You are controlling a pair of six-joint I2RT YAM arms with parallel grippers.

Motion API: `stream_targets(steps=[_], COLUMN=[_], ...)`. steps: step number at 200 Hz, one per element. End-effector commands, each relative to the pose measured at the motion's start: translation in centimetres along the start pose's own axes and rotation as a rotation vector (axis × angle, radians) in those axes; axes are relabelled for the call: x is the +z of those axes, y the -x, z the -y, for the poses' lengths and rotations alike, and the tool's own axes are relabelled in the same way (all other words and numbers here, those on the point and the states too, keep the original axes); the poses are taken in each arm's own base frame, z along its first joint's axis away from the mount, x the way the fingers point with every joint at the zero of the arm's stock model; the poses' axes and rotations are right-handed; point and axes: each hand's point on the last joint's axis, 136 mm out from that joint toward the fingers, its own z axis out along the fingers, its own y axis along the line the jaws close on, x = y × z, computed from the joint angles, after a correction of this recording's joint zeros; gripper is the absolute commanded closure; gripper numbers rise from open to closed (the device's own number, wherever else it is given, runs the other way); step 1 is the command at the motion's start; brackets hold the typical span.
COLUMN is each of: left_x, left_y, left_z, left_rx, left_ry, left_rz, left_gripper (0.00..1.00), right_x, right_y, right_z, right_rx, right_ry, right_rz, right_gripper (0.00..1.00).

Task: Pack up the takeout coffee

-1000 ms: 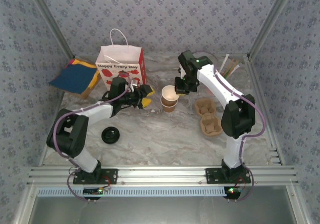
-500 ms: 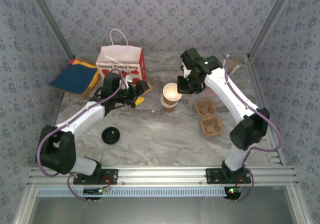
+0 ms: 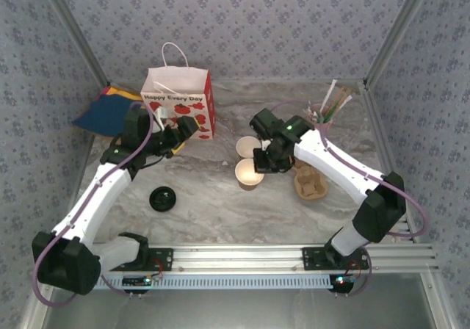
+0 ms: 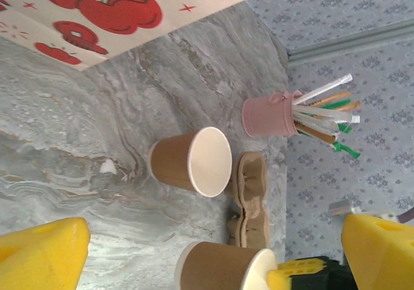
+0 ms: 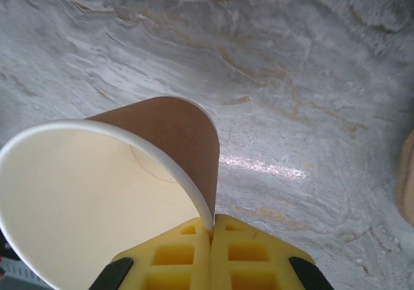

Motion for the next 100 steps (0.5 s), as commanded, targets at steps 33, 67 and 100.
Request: stream_targets(steps=[33,67,100], left_x=[-1.8,-2.3,-2.6], left_y=[-0.8,-1.2,-1.4], left_z=[-1.9,-2.2,-2.5], left_rx=[0.026,0.02,0.012], left_ry=[0.078,0.082,0.082], left_rz=[0.017,0.019,0.027], left_gripper=[0.0,0.0,0.0], right_x=[3.9,5.7,6.7], right_y=[-0.7,-1.1,-1.3], right_z=[-2.3,-3.2,-3.1], right_rx=[0.02,0.01,0.002], right_ry=[0.012,0.017,0.001], right_rz=[0.044,0.008,-0.022], right_gripper=[1.0,1.0,1.0])
